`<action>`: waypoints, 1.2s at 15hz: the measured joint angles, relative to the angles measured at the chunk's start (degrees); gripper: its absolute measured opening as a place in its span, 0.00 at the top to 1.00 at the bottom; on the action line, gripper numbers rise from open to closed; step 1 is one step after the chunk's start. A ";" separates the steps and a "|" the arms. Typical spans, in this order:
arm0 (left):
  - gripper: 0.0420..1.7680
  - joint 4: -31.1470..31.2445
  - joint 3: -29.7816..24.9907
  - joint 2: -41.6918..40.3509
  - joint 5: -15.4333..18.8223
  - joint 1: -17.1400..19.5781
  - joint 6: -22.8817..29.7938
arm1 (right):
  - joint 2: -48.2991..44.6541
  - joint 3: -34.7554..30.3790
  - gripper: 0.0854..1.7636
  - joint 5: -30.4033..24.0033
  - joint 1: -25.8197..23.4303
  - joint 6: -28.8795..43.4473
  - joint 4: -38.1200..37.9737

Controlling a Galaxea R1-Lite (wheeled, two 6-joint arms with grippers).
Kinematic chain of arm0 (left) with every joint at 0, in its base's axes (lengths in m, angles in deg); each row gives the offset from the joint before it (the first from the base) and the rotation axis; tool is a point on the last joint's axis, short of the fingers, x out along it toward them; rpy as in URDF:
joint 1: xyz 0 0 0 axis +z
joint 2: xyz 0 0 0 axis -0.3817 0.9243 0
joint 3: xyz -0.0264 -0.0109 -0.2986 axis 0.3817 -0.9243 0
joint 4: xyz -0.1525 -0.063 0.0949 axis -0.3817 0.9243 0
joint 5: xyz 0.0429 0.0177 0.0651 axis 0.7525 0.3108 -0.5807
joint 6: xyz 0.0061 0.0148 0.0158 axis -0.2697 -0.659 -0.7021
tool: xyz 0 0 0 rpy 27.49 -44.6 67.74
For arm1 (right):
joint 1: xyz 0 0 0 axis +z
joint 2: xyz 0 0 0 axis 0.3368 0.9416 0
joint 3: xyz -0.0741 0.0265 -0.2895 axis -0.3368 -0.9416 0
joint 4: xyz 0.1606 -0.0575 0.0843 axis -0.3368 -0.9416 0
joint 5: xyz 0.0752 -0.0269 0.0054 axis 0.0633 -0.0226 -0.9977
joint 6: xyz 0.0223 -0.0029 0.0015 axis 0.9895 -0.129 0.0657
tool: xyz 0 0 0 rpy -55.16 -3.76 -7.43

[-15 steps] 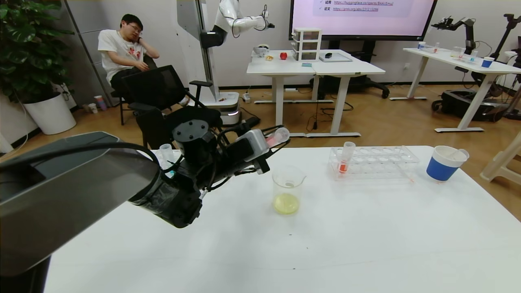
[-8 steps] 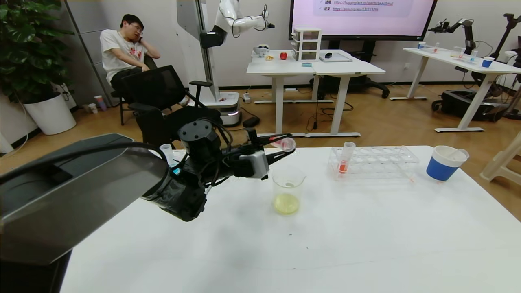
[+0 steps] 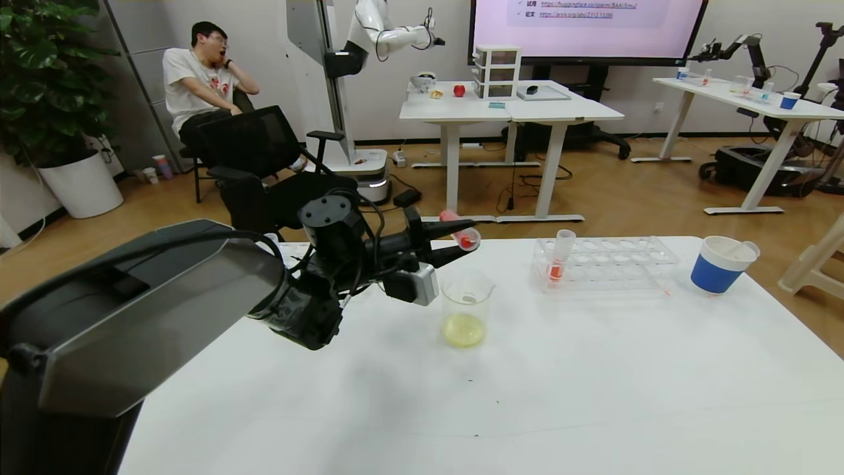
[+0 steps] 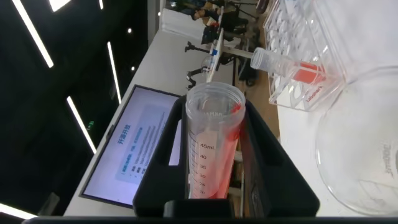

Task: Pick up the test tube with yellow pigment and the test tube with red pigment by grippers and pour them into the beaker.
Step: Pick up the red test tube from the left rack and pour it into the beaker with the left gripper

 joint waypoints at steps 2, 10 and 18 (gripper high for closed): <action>0.73 1.51 -0.26 0.28 0.94 0.13 -3.38 | 0.00 0.00 0.02 0.00 0.00 0.00 0.00; 0.73 1.84 0.09 1.80 1.02 2.28 -11.72 | 0.00 0.00 0.02 0.00 0.02 -0.02 0.00; 0.73 5.92 1.68 1.96 0.83 2.62 -23.10 | 0.00 0.00 0.02 0.00 0.02 -0.02 0.00</action>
